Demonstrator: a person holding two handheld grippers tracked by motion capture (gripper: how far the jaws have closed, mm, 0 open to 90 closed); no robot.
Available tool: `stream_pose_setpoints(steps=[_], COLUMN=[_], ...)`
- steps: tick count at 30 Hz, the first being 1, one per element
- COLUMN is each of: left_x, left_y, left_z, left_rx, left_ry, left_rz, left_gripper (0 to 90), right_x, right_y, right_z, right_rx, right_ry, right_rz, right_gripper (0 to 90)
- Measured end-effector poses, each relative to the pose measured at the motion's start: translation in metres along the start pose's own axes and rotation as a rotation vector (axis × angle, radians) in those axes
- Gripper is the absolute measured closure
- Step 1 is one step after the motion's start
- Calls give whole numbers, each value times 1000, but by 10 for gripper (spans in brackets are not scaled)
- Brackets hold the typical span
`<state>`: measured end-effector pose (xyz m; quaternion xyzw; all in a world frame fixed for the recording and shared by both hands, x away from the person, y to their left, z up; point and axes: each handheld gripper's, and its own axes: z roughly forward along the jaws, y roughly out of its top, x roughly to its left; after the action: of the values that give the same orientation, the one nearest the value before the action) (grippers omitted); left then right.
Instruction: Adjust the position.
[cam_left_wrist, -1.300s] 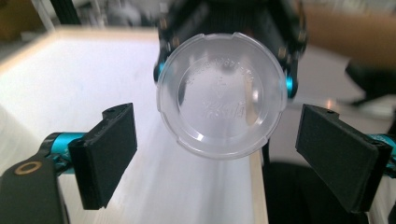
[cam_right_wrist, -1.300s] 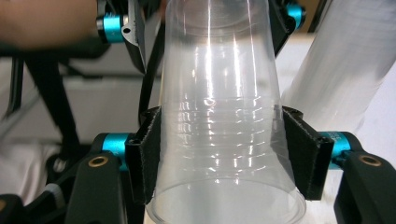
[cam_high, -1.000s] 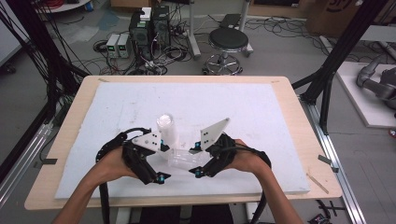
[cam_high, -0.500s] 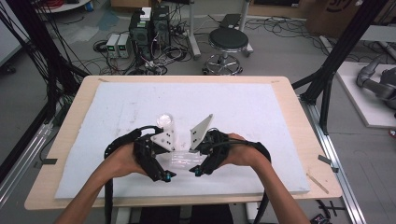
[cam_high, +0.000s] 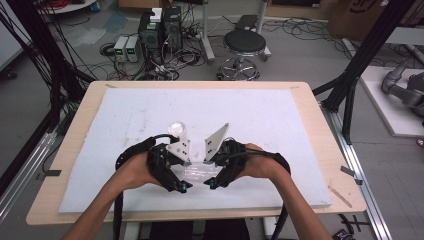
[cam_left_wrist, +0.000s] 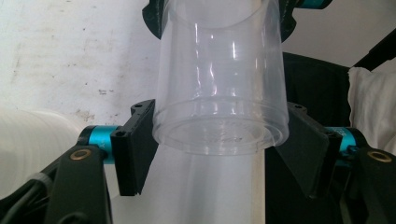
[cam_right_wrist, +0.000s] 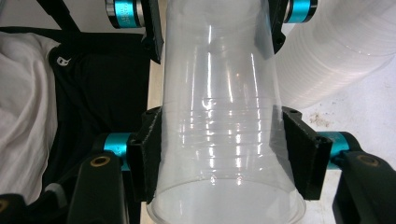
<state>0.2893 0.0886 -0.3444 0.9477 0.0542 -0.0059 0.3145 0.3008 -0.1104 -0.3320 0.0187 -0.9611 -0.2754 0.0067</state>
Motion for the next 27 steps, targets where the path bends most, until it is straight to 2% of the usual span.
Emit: stream_pose_setpoints(steps=[5,7,14,17,18,19,27], left_x=[1,1,1,1,1,1,0], left_y=[1,1,1,1,1,0,-1], left_z=[1,2,2,2,2,1,1], left_rx=[6,2,0,-4,-3,2,-10], left_ry=[-12,-2,10,11,12,15,12], left_rz=[9,8,7,8,8,8,-2], left_gripper=[377,409,415,415,416,415,416], right_x=[-1,-1,-1,-1,-2,-1,-3], right_y=[-1,-1,-2,-2,-2,-3,-7], right_z=[0,0,0,1,1,2,-2], right_rx=[-4,-1,2,-9,-13,-33,-100], right_ry=[2,5,-1,0,5,22,-17], right_rz=[-1,-1,-6,-12,-17,-21,-19], right_gripper=[384,385,377,313,268,159,138])
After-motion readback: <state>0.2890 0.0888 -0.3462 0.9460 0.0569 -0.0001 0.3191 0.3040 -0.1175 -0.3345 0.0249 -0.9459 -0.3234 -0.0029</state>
